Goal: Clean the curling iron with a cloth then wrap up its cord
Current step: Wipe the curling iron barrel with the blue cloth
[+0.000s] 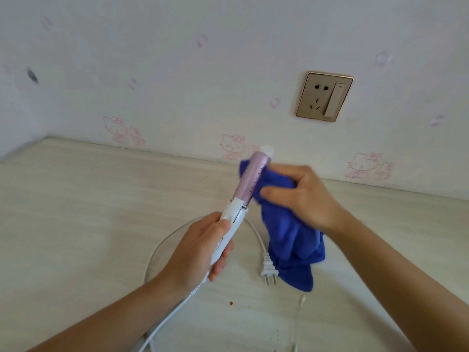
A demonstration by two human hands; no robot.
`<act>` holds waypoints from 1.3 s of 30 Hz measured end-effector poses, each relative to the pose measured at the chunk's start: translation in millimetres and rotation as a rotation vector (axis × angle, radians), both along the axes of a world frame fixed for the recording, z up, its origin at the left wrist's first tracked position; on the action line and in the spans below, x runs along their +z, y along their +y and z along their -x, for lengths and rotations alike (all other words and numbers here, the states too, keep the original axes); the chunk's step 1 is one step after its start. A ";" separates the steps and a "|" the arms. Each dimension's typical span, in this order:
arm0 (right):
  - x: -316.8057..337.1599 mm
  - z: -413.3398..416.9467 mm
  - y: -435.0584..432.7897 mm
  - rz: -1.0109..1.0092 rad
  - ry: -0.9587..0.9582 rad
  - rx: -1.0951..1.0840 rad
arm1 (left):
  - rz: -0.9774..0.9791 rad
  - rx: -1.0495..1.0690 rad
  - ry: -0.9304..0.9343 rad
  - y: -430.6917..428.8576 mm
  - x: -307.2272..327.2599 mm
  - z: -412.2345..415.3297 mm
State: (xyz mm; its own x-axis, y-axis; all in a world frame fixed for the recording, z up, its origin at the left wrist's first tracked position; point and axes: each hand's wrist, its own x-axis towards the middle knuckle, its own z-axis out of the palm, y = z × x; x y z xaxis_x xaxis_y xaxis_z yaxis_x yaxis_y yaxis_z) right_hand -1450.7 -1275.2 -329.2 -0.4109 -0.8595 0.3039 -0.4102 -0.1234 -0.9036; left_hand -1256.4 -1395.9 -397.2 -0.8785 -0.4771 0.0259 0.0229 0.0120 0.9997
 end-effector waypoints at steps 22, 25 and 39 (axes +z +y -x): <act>-7.5 -16.8 -2.5 0.053 -0.003 -0.006 | -0.010 0.029 0.005 0.9 -0.4 -0.8; -11.0 -22.6 -2.2 0.062 -0.001 0.037 | -0.007 0.030 0.024 1.0 -0.7 -2.0; 8.0 5.6 0.3 0.295 -0.088 -0.464 | 0.038 -0.001 -0.004 0.6 0.2 -1.1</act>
State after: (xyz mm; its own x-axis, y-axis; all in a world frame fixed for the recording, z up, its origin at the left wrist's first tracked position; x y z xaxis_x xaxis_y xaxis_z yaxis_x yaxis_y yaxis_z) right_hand -1456.3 -1274.9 -321.2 -0.7606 -0.4664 0.4517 -0.4061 -0.2011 -0.8914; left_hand -1255.2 -1395.2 -397.1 -0.8790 -0.4750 0.0403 0.0188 0.0499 0.9986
